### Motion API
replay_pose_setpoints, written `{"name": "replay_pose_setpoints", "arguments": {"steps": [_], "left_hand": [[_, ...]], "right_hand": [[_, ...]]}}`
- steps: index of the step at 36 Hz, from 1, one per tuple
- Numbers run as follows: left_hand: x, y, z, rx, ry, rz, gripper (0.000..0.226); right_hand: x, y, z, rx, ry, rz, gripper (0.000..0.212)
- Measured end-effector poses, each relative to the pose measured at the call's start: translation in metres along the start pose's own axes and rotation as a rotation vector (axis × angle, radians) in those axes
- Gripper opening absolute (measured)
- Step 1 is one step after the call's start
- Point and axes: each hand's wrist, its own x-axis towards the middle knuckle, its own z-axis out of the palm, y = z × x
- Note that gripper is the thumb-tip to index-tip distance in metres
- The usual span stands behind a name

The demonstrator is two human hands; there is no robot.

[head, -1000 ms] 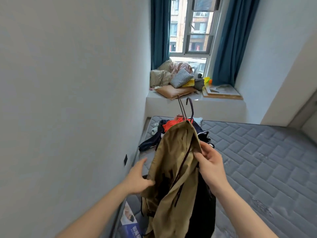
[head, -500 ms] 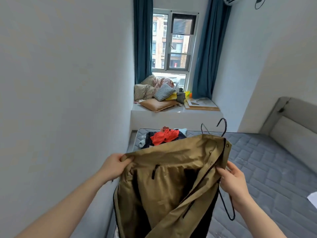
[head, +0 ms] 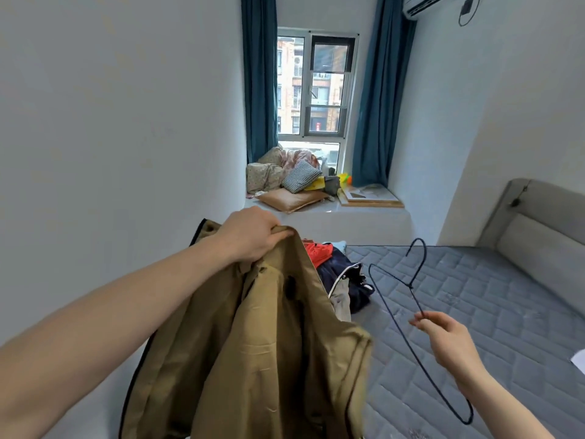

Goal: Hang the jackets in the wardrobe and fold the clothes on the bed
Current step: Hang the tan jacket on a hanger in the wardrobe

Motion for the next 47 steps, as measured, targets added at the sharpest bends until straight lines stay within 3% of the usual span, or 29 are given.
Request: {"name": "replay_pose_setpoints", "arguments": {"steps": [2, 6, 12, 16, 20, 24, 28, 31, 34, 37, 42, 44, 47], "left_hand": [[0.003, -0.004, 0.003, -0.001, -0.024, -0.012, 0.054], [0.010, -0.011, 0.007, -0.124, -0.063, -0.091, 0.058], [0.026, -0.005, 0.004, -0.510, -0.098, -0.327, 0.066], [0.035, 0.008, -0.002, -0.888, -0.017, -0.491, 0.034], [0.040, 0.029, -0.017, -1.227, -0.122, -0.598, 0.022], [0.045, 0.056, -0.020, -1.476, -0.195, -0.660, 0.019], [0.052, 0.079, -0.018, -1.633, -0.145, -0.633, 0.035], [0.059, 0.083, -0.021, -1.691, -0.098, -0.652, 0.027], [0.061, 0.080, -0.024, -1.732, -0.082, -0.629, 0.026], [0.056, 0.071, -0.024, -1.577, -0.135, -0.495, 0.028], [0.036, 0.045, 0.005, -1.230, -0.167, -0.257, 0.031], [0.023, 0.036, 0.036, -1.162, -0.232, -0.285, 0.034], [-0.016, 0.027, 0.100, -1.033, -0.514, -0.296, 0.062]], "right_hand": [[-0.006, -0.008, -0.002, -0.028, -0.015, -0.067, 0.002], [-0.016, -0.021, -0.002, -0.067, -0.123, -0.150, 0.013], [-0.039, -0.036, 0.018, -0.087, -0.305, -0.164, 0.019], [-0.061, -0.056, 0.040, -0.045, -0.359, -0.181, 0.043], [-0.073, -0.082, 0.059, -0.043, -0.409, -0.238, 0.079], [-0.065, -0.105, 0.081, -0.018, -0.335, -0.321, 0.096], [-0.050, -0.126, 0.094, -0.008, -0.181, -0.429, 0.071], [-0.029, -0.136, 0.090, 0.018, -0.064, -0.457, 0.041], [-0.010, -0.143, 0.082, 0.058, -0.071, -0.453, 0.029], [0.003, -0.152, 0.074, 0.206, -0.104, -0.392, 0.017], [0.017, -0.168, 0.061, 0.247, -0.012, -0.387, 0.012], [0.021, -0.169, 0.059, 0.210, -0.023, -0.399, 0.010], [0.021, -0.162, 0.060, 0.149, -0.075, -0.387, 0.010]]}}
